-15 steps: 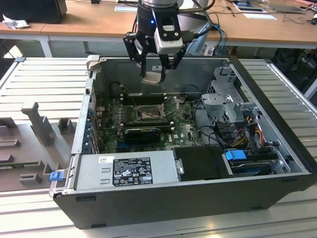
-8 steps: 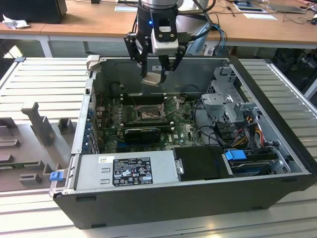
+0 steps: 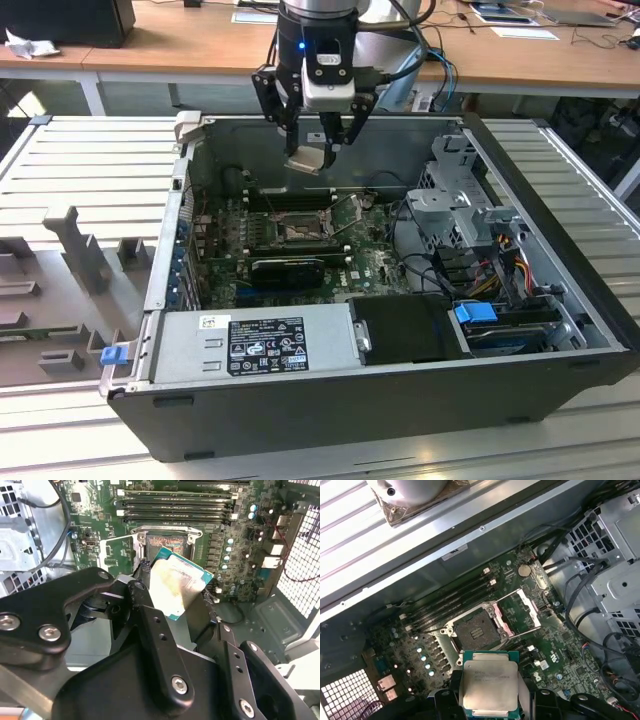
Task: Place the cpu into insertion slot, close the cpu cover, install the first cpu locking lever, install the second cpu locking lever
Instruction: 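Place the cpu into insertion slot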
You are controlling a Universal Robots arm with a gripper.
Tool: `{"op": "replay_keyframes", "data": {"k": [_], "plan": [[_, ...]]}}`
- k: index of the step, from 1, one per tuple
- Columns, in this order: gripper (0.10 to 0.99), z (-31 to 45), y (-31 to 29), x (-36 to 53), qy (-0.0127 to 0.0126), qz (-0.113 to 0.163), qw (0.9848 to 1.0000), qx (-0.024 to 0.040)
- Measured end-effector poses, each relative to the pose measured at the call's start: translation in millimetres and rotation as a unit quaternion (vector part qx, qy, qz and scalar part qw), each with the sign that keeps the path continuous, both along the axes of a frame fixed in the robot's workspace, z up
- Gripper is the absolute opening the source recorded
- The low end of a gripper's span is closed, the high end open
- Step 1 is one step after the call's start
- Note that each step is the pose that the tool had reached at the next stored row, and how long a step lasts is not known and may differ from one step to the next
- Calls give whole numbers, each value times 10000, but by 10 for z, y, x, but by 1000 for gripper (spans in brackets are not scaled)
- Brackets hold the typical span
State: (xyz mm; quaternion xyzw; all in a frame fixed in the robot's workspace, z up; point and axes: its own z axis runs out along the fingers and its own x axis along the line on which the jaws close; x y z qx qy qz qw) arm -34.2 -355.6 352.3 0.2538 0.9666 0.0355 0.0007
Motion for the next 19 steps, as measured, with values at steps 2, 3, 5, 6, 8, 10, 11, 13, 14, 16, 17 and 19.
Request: {"op": "replay_keyframes", "data": {"k": [2,3,5,6,8,10,11,13,14,16,17,19], "plan": [[529,-2,0,0,0,-88,10000,0],[529,-2,0,0,0,-137,9999,0],[529,-4,0,0,0,-308,9995,0],[529,-5,0,0,0,-350,9994,0],[529,-6,0,0,0,-420,9991,-1],[529,-8,0,0,0,-592,9982,-3],[529,-10,0,0,0,-727,9974,-4],[529,-10,0,0,0,-858,9963,-4],[529,-10,0,0,0,-921,9957,-4],[529,-11,0,0,0,-993,9951,-4],[529,-12,0,0,0,-1034,9946,-4],[529,-12,0,0,0,-1139,9935,-4]]}}
